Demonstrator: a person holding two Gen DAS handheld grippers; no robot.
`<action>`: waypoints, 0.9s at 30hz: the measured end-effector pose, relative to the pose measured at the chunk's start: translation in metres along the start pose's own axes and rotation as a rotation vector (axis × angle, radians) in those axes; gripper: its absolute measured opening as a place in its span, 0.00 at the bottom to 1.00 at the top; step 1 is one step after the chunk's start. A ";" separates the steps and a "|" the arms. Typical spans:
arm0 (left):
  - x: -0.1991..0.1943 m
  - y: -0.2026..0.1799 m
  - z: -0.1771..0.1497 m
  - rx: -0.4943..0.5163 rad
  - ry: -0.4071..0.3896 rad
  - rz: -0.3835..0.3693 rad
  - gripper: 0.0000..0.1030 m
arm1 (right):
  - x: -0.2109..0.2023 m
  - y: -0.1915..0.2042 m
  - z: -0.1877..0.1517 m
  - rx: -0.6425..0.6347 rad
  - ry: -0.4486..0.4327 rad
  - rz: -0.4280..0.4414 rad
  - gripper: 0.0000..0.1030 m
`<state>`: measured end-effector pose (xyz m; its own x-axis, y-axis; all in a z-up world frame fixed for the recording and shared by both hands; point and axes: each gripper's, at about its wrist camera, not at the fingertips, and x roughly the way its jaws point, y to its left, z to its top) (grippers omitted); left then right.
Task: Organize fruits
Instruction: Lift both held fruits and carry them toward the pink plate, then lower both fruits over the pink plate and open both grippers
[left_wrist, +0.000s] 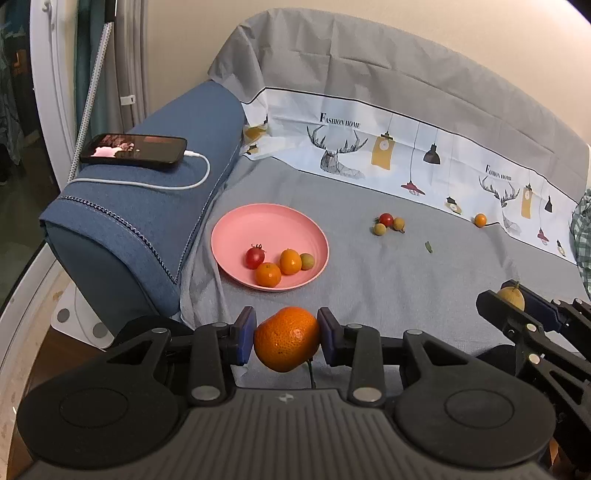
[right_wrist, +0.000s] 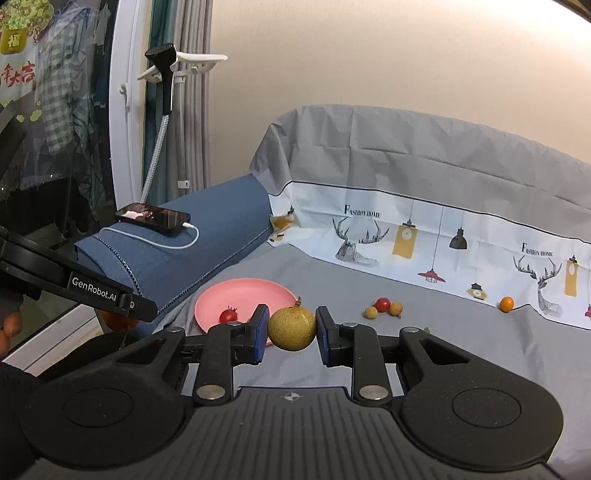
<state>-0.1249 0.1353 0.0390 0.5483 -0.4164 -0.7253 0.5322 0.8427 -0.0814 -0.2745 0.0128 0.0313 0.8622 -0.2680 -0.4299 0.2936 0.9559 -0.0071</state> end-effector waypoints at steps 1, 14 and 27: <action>0.002 0.001 0.000 -0.003 0.004 -0.002 0.39 | 0.001 0.000 0.000 -0.001 0.006 0.001 0.27; 0.030 0.016 0.008 -0.038 0.057 -0.010 0.39 | 0.027 0.004 -0.001 -0.016 0.083 -0.004 0.27; 0.084 0.034 0.046 -0.087 0.101 0.019 0.39 | 0.098 0.002 0.011 -0.003 0.177 0.035 0.27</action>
<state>-0.0310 0.1131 0.0063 0.4880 -0.3671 -0.7919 0.4620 0.8784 -0.1225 -0.1850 -0.0131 -0.0007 0.7858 -0.2094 -0.5819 0.2631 0.9647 0.0081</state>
